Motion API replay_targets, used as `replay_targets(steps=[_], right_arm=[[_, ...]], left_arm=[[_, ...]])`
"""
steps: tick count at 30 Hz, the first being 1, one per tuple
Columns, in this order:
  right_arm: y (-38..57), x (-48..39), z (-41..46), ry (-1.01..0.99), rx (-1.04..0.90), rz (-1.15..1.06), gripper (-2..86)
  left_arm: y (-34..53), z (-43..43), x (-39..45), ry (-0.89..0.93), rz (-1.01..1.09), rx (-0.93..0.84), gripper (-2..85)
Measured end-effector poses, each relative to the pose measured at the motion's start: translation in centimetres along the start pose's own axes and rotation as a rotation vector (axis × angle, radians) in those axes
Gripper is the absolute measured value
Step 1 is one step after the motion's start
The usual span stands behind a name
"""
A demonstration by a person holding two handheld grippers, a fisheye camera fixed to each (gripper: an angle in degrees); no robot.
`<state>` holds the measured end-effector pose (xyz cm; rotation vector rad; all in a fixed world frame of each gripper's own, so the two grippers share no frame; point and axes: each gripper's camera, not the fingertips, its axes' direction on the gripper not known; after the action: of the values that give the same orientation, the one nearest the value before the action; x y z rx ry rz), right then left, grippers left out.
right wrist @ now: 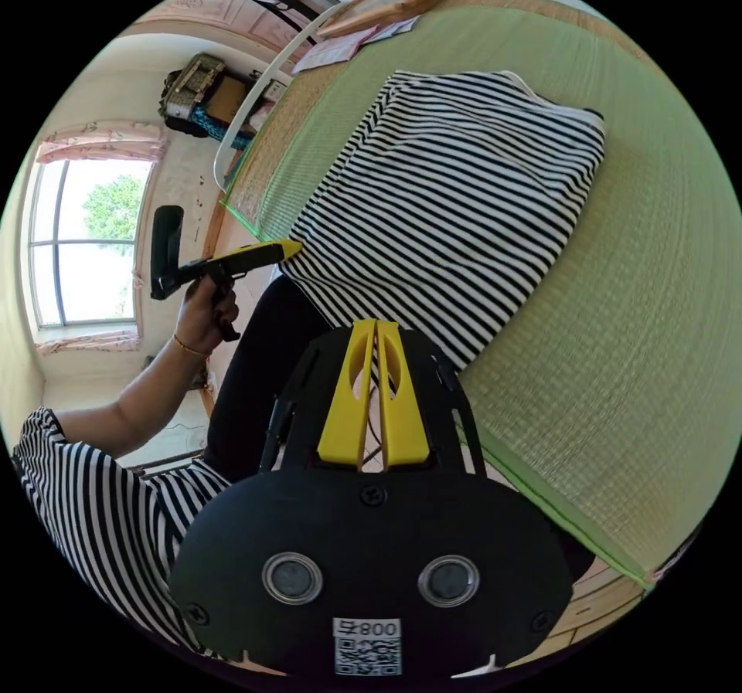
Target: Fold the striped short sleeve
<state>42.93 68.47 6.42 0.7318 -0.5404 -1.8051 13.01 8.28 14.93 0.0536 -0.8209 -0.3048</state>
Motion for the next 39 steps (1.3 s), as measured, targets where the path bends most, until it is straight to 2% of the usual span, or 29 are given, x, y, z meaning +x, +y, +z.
replay_targets(steps=[4, 9, 15, 18, 23, 28, 33, 39], right_arm=[[2.8, 1.3, 1.8, -0.03, 0.019, 0.045, 0.1], [5.3, 0.9, 4.0, 0.047, 0.017, 0.019, 0.2], [8.8, 1.0, 5.8, 0.037, 0.083, 0.026, 1.1], [10.8, 0.7, 7.0, 0.094, 0.098, 0.015, 3.0], [13.0, 0.5, 9.9, 0.129, 0.102, 0.006, 5.8], [14.0, 1.0, 12.7, 0.102, 0.112, 0.015, 6.8], [15.0, 3.4, 15.0, 0.03, 0.134, 0.068, 6.9], [16.9, 7.5, 17.3, -0.126, 0.169, 0.154, 7.0]], left_arm=[[-0.5, -1.2, 1.5, -0.016, -0.013, 0.009, 0.1], [-0.7, -2.0, 3.7, -0.08, -0.002, -0.025, 0.1], [-0.1, -3.9, 7.3, -0.037, 0.032, 0.047, 0.3], [0.1, -3.0, 10.8, -0.001, 0.136, -0.007, 0.6], [-0.8, 0.5, 16.9, -0.048, 0.313, -0.165, 1.4], [-2.5, 2.1, 20.2, -0.036, 0.38, -0.221, 2.2], [-3.8, 4.2, 20.4, 0.057, 0.288, -0.274, 3.7], [-4.5, 7.6, 18.4, 0.275, 0.063, -0.313, 6.6]])
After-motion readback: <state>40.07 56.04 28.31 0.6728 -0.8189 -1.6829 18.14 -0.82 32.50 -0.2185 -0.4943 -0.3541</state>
